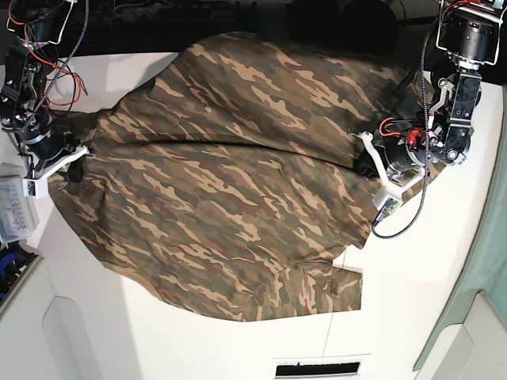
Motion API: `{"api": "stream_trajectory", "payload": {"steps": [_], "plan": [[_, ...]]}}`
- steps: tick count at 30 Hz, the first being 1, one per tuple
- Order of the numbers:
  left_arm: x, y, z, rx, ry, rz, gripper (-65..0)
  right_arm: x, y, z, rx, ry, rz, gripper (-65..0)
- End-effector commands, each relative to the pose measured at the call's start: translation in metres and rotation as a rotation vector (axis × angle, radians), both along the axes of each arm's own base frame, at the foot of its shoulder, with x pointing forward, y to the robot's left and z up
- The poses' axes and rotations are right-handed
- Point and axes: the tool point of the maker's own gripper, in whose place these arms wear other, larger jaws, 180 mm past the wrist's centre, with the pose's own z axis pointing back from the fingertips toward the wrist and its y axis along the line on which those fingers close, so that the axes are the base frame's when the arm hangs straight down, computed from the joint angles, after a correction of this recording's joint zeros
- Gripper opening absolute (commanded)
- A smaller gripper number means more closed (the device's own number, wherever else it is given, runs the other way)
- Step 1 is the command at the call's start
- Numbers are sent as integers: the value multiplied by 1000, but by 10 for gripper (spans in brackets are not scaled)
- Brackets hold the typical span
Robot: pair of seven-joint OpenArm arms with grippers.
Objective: Layout the t-shirt on the table in an organized manner, then fold the t-shirt properly
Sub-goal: 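Drag the shirt fabric with the left gripper away from the right gripper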
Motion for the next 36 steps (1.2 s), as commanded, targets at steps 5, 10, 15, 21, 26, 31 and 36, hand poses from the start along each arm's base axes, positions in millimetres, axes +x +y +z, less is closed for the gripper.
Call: {"api": "stream_trajectory", "payload": {"steps": [5,10,15,21,26,31,36], "plan": [[-3,26,-4,126,35,25,-642,-9,-28,0,-24,3,-28,-650],[24,19,-3,200,10,-51,-650,-38,-39,1,40,29,-76,-650],[67,7,-8,274,-19,-85,-650,-68,-40,13,143,15,-124,-650],[106,-28,1,267,-39,-136,-650,-86,-39,24,190,-16,-151,-650],[120,-49,23,204,-50,-158,-649,-70,-39,40,195,-76,-147,-650],[135,-52,61,130,-155,-127,-622,-44,-38,64,184,-157,-128,-650],[141,-29,94,171,-231,-132,-613,-8,-37,83,158,-224,-115,-650]]}}
